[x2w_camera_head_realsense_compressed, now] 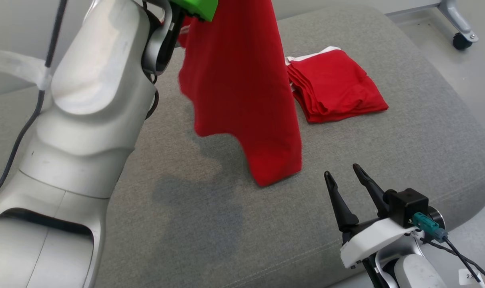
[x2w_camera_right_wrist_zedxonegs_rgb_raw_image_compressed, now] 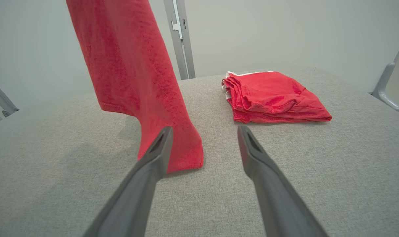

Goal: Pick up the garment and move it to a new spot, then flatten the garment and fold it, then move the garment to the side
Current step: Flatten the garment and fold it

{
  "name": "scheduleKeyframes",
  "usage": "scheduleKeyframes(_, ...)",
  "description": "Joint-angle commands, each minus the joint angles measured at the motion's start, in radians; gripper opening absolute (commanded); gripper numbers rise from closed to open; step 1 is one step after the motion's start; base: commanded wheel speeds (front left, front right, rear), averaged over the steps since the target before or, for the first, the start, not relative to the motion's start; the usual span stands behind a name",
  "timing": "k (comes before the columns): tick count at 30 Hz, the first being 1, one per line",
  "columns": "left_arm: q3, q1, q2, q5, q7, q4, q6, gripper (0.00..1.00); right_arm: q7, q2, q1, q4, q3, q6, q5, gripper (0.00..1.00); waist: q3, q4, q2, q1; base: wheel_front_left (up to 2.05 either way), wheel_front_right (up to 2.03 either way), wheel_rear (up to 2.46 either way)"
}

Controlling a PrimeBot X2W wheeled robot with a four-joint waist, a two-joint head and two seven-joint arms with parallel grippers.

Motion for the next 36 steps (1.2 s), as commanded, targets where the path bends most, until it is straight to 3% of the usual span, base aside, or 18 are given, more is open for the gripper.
scheduleKeyframes(1,0.024,0.017,0.002,-0.023,-0.007,-0.028,0.009,0.0,0.001,0.0,0.009,-0.009,-0.006,-0.001,-0.003,1.0,-0.009,0.03,0.0,0.0,0.0,0.0,0.0)
scheduleKeyframes(8,0.057,0.206,0.057,-0.071,-0.005,-0.05,0.022,0.0,0.011,0.0,0.014,-0.028,-0.014,-0.001,-0.003,1.0,0.011,0.106,0.0,0.0,0.0,0.0,0.0)
scheduleKeyframes(16,0.103,0.513,0.187,-0.098,-0.007,-0.059,0.079,0.0,0.017,-0.001,0.018,-0.046,-0.038,-0.001,-0.014,1.0,0.031,0.166,0.0,0.0,0.0,0.0,0.0)
scheduleKeyframes(23,0.129,0.71,0.253,-0.106,-0.01,-0.135,0.124,0.0,0.032,-0.001,0.028,-0.058,-0.05,-0.001,-0.026,1.0,0.022,0.198,0.0,0.0,0.0,0.0,0.0)
scheduleKeyframes(36,0.192,1.051,0.356,-0.138,0.021,-0.303,0.289,0.0,0.049,-0.001,0.05,-0.066,-0.049,-0.001,-0.034,1.0,-0.017,0.218,0.0,0.0,0.0,0.0,0.0)
